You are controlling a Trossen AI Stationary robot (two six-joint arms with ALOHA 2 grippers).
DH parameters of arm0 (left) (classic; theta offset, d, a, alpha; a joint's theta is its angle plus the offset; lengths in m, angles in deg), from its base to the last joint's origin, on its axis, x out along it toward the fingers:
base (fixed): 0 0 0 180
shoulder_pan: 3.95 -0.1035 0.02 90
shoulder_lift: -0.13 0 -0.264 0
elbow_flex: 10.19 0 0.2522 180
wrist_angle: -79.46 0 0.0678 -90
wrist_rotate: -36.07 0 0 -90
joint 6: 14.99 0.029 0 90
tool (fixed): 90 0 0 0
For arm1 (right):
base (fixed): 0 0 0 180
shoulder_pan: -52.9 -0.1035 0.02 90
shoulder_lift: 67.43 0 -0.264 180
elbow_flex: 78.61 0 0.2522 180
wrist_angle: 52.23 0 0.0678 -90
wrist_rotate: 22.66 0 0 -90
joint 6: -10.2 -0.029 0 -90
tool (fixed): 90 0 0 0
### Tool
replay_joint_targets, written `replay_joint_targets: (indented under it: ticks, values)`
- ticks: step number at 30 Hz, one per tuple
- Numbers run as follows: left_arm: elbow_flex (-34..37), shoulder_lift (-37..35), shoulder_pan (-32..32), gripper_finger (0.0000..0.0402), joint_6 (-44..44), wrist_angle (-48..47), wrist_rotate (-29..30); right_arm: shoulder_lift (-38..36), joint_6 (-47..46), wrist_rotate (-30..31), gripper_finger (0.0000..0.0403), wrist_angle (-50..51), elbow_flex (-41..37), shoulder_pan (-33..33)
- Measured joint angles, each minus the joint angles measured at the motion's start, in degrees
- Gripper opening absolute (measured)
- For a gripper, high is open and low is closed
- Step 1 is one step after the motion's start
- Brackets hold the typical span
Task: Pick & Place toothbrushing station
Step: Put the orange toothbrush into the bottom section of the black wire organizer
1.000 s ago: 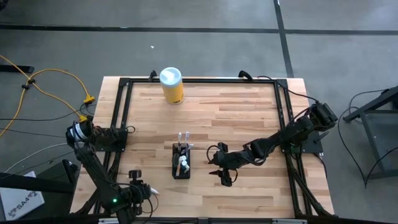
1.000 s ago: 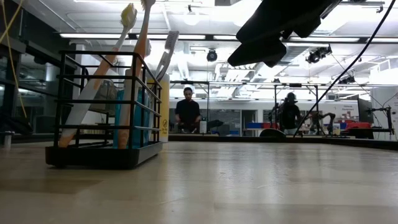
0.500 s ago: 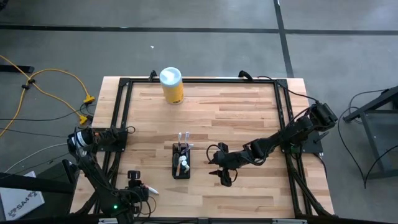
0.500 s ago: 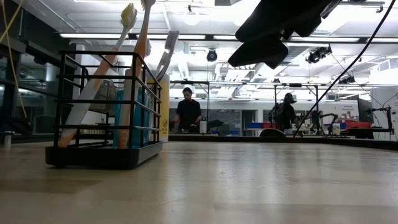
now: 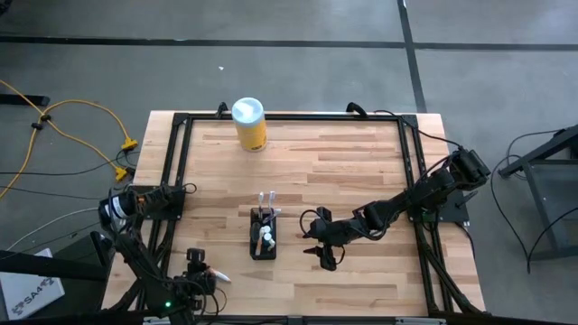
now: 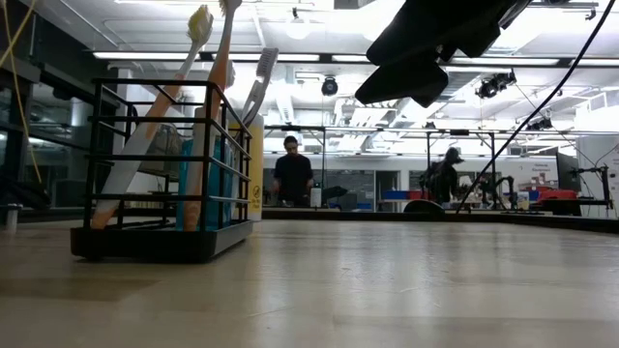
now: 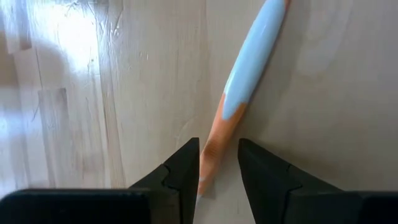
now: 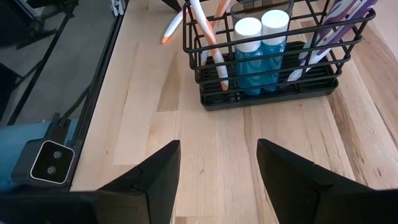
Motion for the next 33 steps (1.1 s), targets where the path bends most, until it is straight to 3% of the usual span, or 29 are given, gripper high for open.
replay_joint_targets:
  ticks: [26, 33]
  values:
    - [0.28, 0.8, -0.09, 0.0111, 1.67, -3.18, 3.71, 0.0, -1.46, -0.04, 0.0204, 0.0, 0.0, 0.0]
    - [0.28, 0.8, -0.13, 0.0091, -0.24, -3.16, 2.41, 0.0, -1.46, -0.04, 0.0204, 0.02, 0.0, 0.0]
